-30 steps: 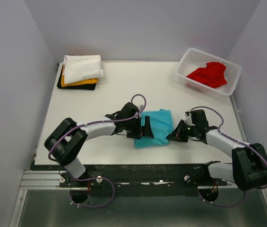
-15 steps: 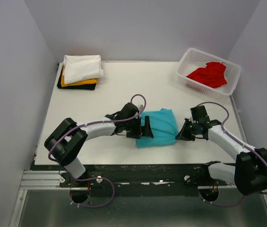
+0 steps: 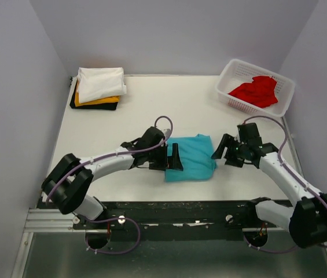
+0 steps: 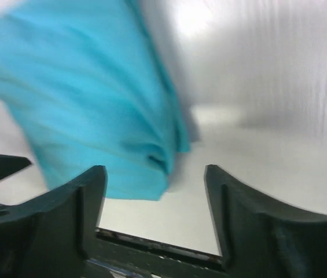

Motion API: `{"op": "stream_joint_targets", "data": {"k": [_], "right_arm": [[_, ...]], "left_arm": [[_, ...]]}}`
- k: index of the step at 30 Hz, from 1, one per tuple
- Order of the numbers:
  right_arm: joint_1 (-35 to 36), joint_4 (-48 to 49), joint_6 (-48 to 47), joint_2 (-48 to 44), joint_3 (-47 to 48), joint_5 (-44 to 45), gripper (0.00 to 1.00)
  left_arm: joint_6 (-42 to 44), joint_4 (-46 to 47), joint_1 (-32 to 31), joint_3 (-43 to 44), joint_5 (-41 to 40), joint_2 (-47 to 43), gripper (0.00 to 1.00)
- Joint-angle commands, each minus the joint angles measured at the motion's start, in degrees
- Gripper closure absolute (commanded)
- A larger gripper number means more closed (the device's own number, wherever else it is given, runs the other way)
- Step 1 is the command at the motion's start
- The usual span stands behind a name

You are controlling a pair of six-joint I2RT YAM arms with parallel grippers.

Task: Fold and stack the t-shirts
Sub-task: Smooth out wrinkles on the folded tshirt

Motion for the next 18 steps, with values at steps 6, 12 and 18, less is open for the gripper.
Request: {"op": "stream_joint_targets", "data": {"k": [6,12,18], "right_arm": [[-0.2,19.2,4.9,-8.4,1.0,-11.9,0.00],[-0.2,33.2,7.8,6.6,2.7,-13.4,0.00],[-0.1,45.1,9.9,21.1,3.1,-7.8,0.00]], "left_arm": [[4.9,-6.6,1.8,10.5,-2.7,-5.4,0.01],[6.0,-9.7,6.4,23.3,-1.1,10.3,0.02],[6.4,-11.2,9.6,24.5,-1.0,18.5,0.02]]}}
